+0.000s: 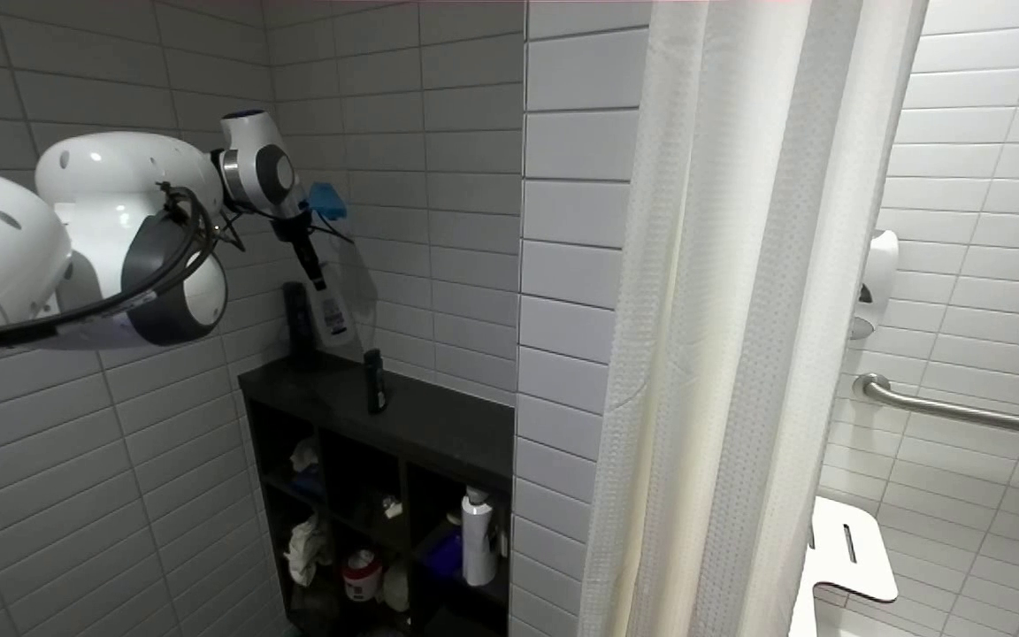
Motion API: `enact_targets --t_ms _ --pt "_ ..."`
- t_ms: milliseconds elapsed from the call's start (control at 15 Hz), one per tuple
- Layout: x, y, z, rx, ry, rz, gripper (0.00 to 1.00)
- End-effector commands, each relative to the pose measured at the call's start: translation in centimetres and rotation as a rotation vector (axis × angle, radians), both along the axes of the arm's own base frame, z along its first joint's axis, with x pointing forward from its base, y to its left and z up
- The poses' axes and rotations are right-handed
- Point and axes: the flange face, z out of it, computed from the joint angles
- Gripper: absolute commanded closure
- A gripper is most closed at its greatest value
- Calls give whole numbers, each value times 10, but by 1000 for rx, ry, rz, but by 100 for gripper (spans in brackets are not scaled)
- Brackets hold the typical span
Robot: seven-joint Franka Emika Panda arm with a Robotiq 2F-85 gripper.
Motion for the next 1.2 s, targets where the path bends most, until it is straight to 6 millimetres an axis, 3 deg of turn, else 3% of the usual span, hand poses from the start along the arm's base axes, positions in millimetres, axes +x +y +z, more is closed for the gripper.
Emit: enact_targets --t_ms 0,733,1133 --pt "-4 3 16 -42 -5 28 82" --pt "-5 6 20 -85 -4 172 82" --pt "-1 -4 25 -107 -43 114 82"
